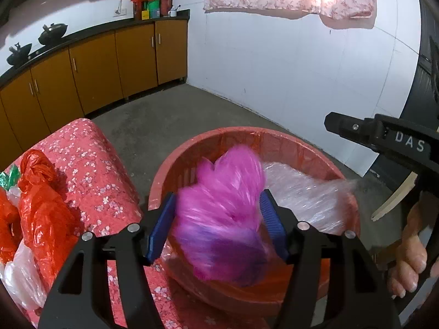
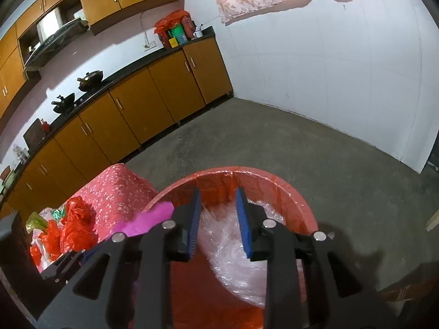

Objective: Collect trash
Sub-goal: 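Carry both bags over the orange basket and open both tools to drop them, then return both tools to the table and grasp the red bag with the right tool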

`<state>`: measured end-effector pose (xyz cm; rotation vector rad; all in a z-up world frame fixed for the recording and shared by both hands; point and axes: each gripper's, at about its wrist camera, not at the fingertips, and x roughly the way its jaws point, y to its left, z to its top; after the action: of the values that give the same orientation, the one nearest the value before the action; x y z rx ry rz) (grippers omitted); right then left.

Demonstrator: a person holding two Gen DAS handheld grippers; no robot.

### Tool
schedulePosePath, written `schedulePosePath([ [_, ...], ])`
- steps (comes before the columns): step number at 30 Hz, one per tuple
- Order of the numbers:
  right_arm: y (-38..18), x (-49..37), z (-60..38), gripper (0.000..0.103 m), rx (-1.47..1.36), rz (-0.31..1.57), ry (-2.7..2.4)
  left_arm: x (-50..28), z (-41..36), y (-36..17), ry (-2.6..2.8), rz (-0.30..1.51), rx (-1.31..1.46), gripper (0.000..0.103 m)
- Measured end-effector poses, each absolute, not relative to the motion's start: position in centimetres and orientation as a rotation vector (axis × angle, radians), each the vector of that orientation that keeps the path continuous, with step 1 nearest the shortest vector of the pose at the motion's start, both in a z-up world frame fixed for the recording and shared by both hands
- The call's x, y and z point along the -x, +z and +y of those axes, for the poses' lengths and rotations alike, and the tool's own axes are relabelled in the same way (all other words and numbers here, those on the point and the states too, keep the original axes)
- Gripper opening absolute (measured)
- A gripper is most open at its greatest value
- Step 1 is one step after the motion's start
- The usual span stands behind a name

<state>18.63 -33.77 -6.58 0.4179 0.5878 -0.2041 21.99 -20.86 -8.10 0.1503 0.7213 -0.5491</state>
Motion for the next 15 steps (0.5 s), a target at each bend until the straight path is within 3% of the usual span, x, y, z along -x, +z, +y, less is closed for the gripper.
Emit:
schedulePosePath([
  [3, -6.4, -18.3, -33.9, 0.029, -0.409, 0.583, -0.216, -21.8, -20.9, -8.3, -0.556, 0.729, -0.146, 0.068],
  [15, -4.7, -16.3, -31.3, 0.045, -0.299, 0.557, -0.221, -19.8, -15.6, -5.5, -0.437, 0.647, -0.128, 0.069],
])
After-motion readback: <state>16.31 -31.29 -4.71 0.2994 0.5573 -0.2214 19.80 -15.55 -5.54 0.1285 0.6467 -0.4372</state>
